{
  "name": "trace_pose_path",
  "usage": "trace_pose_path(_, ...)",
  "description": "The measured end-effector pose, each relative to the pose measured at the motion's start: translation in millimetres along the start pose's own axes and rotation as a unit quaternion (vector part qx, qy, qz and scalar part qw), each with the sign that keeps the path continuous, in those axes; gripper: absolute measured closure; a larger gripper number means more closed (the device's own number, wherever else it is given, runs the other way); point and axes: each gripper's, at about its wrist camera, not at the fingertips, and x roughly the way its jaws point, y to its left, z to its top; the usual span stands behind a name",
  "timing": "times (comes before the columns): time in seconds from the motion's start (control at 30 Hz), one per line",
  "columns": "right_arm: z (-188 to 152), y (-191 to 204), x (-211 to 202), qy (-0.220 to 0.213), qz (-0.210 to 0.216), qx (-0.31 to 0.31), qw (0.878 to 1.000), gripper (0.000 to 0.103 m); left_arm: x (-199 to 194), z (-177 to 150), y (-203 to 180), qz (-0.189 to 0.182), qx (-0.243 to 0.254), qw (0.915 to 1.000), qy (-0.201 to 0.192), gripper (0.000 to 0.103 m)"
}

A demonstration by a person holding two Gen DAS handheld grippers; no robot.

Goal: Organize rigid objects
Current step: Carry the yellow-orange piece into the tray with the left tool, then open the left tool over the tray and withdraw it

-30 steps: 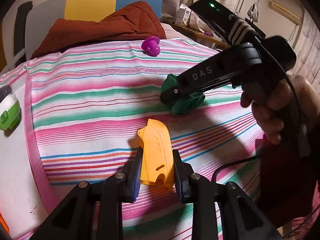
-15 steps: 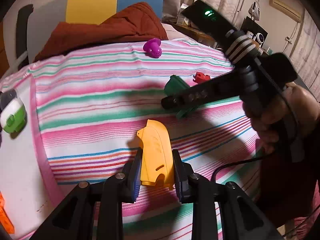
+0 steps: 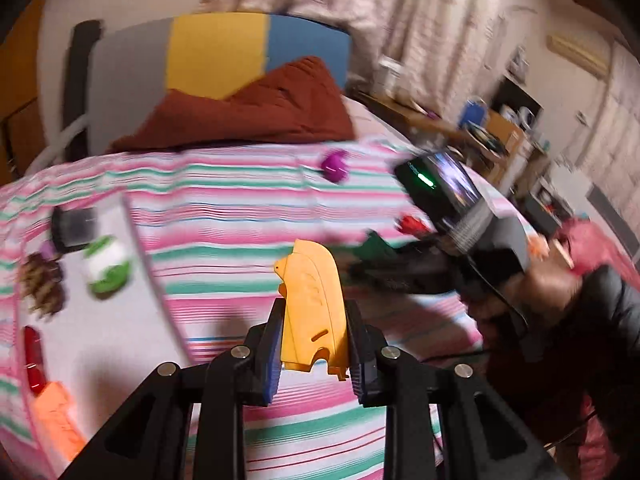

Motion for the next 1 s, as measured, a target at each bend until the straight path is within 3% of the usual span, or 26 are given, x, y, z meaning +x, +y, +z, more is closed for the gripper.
trace_pose_path(0.27,1.5,0.4,6.9,-0.002,-0.003,-0.003,1.0,0.072,-23.7,-2.7,89.2,0.078,-0.099,0.992,-0.014,0.076)
trace_pose_path(0.43,-2.2,-1.3,1.4,-0.004,-0.008,-0.008,1.0,0.072,-26.1,-20.1,137.0,0.097,-0.169,0.9809,0.001,0.076)
trace_pose_path(0.6,-3.4,-0.7,-0.1,-0.004,-0.013,-0.005,1.0,0.072,-19.2,-28.2,167.0,0.106,-0.208,0.9722,0.015,0.076)
trace_pose_path(0.87,-1.1,2.1,1.8,-0.005,-0.016,-0.005,1.0,0.072,-0.2,-21.5,191.2,0.132,-0.227,0.964,0.041,0.076)
trace_pose_path(1.0,-3.1,4.4,0.5,-0.006,-0.019,-0.008,1.0,0.072,9.5,-23.4,189.6,0.158,-0.212,0.963,0.05,0.076)
